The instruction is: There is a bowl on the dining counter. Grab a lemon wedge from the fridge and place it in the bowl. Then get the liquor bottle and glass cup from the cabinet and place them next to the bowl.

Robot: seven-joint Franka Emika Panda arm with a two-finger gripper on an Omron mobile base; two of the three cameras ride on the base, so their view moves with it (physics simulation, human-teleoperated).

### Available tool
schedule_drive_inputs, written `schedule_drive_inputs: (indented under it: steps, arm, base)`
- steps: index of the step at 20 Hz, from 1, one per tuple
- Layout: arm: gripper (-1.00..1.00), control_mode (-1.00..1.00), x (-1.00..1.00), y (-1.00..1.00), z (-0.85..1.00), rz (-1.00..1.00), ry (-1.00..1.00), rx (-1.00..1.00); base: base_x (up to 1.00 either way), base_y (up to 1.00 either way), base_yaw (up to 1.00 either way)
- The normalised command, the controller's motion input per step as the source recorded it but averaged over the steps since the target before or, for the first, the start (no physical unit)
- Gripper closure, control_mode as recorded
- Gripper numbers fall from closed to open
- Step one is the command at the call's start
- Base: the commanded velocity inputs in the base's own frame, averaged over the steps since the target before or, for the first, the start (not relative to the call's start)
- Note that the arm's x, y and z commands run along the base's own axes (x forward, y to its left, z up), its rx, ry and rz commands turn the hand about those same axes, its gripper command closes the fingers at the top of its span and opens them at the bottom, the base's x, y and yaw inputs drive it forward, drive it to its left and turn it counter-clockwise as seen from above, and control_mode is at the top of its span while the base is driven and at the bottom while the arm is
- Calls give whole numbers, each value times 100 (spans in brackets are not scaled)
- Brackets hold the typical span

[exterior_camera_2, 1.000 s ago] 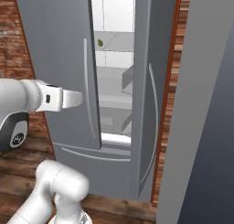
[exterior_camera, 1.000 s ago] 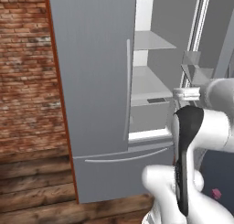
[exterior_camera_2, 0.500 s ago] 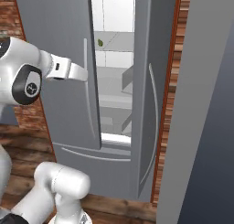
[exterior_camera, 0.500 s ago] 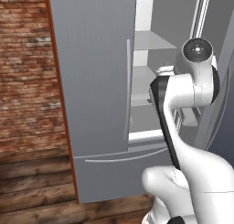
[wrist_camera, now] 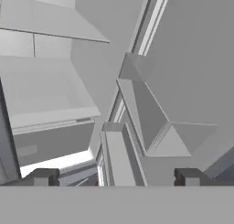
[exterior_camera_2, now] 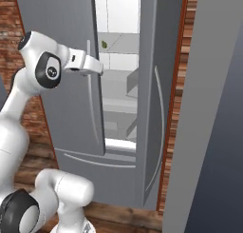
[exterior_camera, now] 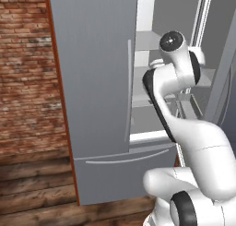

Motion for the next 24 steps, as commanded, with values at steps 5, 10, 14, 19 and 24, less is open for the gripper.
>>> schedule_drive_inputs:
  steps: [5,10,14,19,24]
  arm:
    - [-100,-100,66,-31,-24,-9,2,-7]
    - [-100,-100,66,-35,-22,-5,3,-5]
    - [-100,-100,48,-43,-20,-3,3,-2]
    - [-100,-100,35,-52,-21,-4,7,-1]
    - [-100,-100,18,-62,-22,-3,8,0]
  base:
    - [0,0,0]
    - [0,0,0]
    - [0,0,0]
    - [0,0,0]
    - [0,0,0]
